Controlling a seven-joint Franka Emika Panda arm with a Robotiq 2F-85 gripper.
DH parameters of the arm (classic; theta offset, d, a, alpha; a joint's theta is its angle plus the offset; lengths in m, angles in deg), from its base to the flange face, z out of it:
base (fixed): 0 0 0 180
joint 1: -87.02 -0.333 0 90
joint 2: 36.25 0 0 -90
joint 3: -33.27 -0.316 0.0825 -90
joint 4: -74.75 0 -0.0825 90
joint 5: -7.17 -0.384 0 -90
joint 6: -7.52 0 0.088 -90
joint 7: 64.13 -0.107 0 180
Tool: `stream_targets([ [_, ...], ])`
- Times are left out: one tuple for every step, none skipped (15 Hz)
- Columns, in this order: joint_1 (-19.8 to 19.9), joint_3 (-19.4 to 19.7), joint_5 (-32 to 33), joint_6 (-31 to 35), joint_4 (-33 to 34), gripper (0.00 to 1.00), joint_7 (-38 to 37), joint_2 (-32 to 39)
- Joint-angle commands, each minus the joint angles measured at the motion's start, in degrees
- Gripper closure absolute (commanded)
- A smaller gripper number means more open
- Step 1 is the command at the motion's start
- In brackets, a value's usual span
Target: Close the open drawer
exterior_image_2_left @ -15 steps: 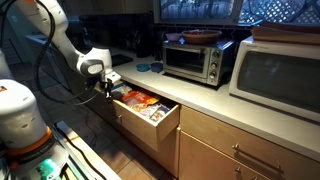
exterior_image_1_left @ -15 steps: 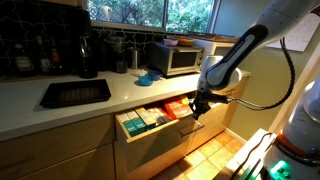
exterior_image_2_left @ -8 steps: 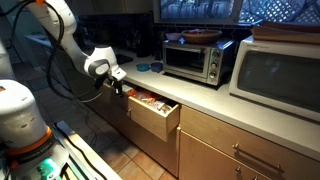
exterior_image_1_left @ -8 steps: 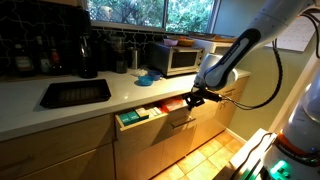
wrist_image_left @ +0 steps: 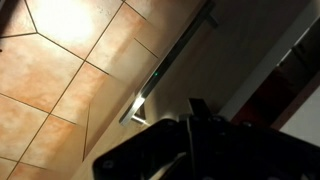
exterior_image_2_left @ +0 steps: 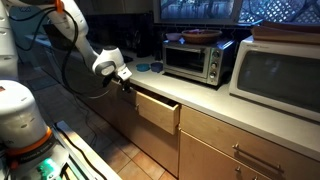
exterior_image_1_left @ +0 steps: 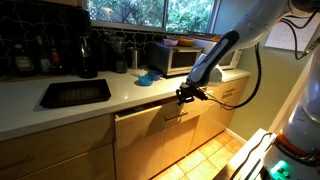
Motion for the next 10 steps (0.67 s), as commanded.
stream_targets([
  [0.62,-1.16,-3.5,1.7,6.02,1.0,1.46,5.07],
  [-0.08,-0.37,-2.9,1.64,6.68,1.0,1.07,5.46],
  [-0.03,-0.63,-2.64,1.06,7.31,1.0,1.76,5.64],
  [-0.22,-0.53,-2.24,0.62,7.37,1.0,2.1,5.61],
  [-0.18,-0.93,-1.99,0.27,6.45,1.0,3.25,4.75],
  [-0.05,-1.4,-1.89,-0.22,5.27,1.0,4.7,3.64],
  [-0.4,-1.27,-1.58,-0.63,3.52,1.0,5.8,2.25],
  [-0.35,-1.69,-1.83,-0.33,2.1,1.0,7.13,1.15],
  [-0.6,-1.78,-1.87,-0.1,0.02,1.0,8.21,-0.43],
  [-1.05,-1.6,-1.3,-1.38,-2.07,1.0,9.33,-2.21],
])
